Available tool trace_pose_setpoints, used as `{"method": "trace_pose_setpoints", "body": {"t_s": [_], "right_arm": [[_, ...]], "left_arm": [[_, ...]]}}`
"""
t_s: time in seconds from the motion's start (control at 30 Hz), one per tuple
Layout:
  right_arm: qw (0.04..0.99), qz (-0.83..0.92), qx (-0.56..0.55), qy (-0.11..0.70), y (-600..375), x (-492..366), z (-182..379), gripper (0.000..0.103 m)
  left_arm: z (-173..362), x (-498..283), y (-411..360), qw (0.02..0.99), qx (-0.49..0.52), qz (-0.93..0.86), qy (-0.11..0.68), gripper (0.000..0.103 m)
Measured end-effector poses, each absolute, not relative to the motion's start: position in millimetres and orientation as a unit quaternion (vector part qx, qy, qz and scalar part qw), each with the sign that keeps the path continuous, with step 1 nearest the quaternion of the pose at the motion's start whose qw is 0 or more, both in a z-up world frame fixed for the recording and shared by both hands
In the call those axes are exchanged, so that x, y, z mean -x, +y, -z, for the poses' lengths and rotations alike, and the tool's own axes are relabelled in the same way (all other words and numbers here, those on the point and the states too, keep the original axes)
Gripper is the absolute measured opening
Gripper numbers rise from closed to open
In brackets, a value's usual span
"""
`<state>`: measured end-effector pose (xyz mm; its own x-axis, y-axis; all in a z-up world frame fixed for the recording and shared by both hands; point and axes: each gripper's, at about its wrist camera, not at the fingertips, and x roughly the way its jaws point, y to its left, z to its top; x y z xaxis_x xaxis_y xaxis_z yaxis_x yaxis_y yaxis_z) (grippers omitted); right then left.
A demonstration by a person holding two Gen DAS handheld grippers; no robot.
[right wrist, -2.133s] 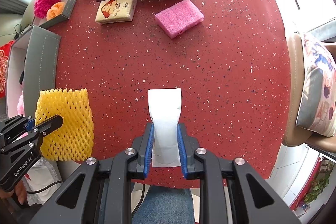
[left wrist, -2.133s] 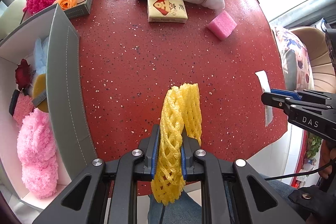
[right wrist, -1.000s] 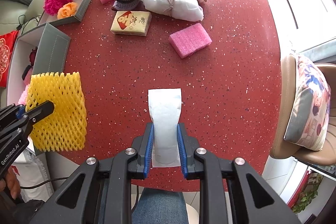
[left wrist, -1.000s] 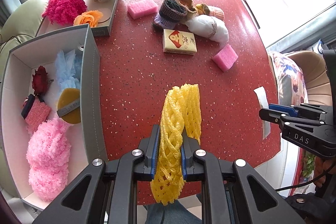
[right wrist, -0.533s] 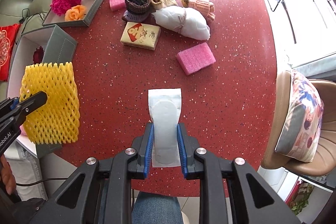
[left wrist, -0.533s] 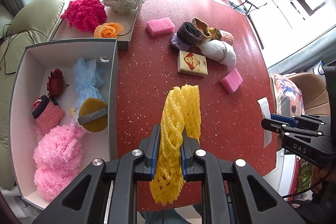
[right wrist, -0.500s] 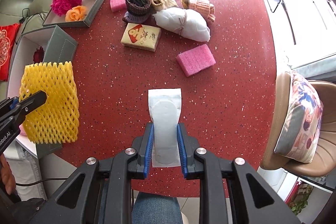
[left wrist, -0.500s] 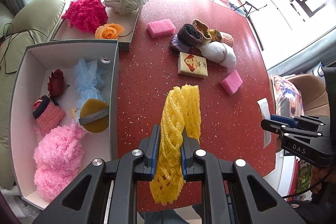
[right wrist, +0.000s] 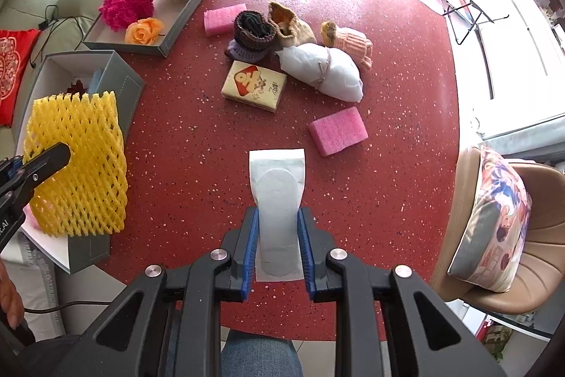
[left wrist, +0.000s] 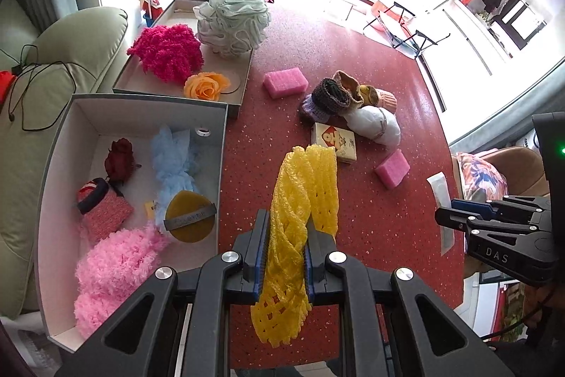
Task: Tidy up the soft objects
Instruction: 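Lift the yellow net with the left tool while the right tool lifts the white strip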
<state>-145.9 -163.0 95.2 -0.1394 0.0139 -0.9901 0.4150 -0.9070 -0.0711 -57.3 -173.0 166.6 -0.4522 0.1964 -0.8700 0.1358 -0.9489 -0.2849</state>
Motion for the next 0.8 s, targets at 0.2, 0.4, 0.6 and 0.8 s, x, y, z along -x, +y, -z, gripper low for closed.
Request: {"method": "trace_pose_setpoints", "body": {"t_s": [0.2, 0.4, 0.6, 0.8], "right_arm": [[0.160, 0.744, -0.623, 0.183, -187.4, 143.8, -106.7, 0.024], [0.183, 0.751, -0.601, 0.203, -213.3, 140.3, -117.2, 0.024], [0.196, 0.756, -0.590, 0.205, -227.2, 142.8, -124.3, 0.024], [0.216, 0.755, -0.582, 0.211, -244.6, 141.6, -129.5, 0.024]], "left_arm": [[-170.1, 52.6, -194.5, -0.009, 0.510, -0.842, -0.175, 0.018], [-182.3, 46.2, -215.3, -0.040, 0.492, -0.850, -0.183, 0.018], [-191.6, 37.5, -234.4, -0.072, 0.480, -0.854, -0.189, 0.018], [-195.4, 20.6, -249.9, -0.094, 0.480, -0.848, -0.205, 0.018]]}}
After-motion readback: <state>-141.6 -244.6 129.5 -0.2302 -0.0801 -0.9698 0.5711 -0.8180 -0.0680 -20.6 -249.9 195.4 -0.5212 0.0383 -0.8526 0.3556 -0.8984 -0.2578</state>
